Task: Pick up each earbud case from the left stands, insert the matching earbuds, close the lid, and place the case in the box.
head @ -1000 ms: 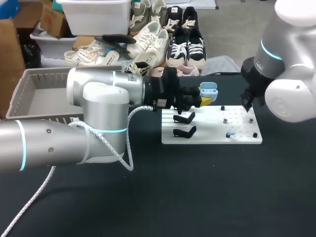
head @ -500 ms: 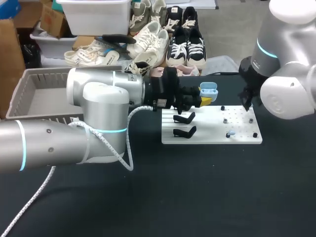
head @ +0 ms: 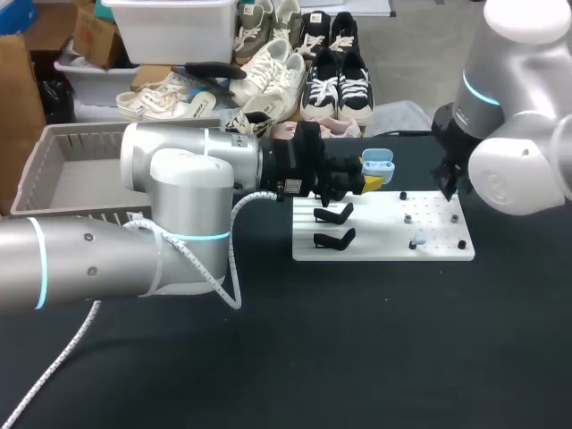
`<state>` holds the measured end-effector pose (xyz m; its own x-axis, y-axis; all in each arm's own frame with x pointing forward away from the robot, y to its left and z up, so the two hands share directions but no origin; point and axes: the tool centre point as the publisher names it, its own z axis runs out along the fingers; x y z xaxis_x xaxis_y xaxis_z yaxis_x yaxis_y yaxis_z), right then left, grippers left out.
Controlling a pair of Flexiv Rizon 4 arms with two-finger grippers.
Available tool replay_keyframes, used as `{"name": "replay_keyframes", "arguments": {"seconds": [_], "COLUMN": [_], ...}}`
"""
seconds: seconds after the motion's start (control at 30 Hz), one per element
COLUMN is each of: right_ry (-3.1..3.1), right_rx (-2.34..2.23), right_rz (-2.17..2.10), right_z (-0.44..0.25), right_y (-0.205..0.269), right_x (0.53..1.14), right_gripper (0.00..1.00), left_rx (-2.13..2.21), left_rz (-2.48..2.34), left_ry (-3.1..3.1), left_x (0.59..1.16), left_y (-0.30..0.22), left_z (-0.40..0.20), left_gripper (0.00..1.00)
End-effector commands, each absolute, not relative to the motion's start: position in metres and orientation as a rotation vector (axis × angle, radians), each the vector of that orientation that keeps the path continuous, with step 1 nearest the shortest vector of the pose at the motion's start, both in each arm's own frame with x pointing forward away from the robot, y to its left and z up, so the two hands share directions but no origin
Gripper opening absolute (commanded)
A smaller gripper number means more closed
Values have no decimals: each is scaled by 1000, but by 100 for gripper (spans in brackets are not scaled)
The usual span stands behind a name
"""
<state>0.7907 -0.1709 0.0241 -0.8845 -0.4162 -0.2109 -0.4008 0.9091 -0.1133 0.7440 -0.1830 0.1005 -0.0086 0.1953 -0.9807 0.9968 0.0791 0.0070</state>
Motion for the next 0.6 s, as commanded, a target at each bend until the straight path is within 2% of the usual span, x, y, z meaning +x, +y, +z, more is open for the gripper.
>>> {"name": "replay_keyframes", "arguments": {"seconds": [0.03,0.2,0.33,0.6], "right_ry": [2849,2853,2853,2856], "right_rx": [-616,-614,-617,-627], "right_rz": [-96,-95,-95,-101], "right_z": [23,23,23,22], "right_y": [-171,-172,-172,-170], "right_x": [793,794,794,796], "right_gripper": [38,36,29,29], "left_rx": [1287,1287,1287,1287], "left_rz": [-1048,-1048,-1048,-1048], "left_ry": [1388,1388,1388,1388], "left_x": [743,743,743,743], "left_y": [-183,-183,-183,-183], "left_z": [100,100,100,100], "left_gripper": [0,0,0,0]}}
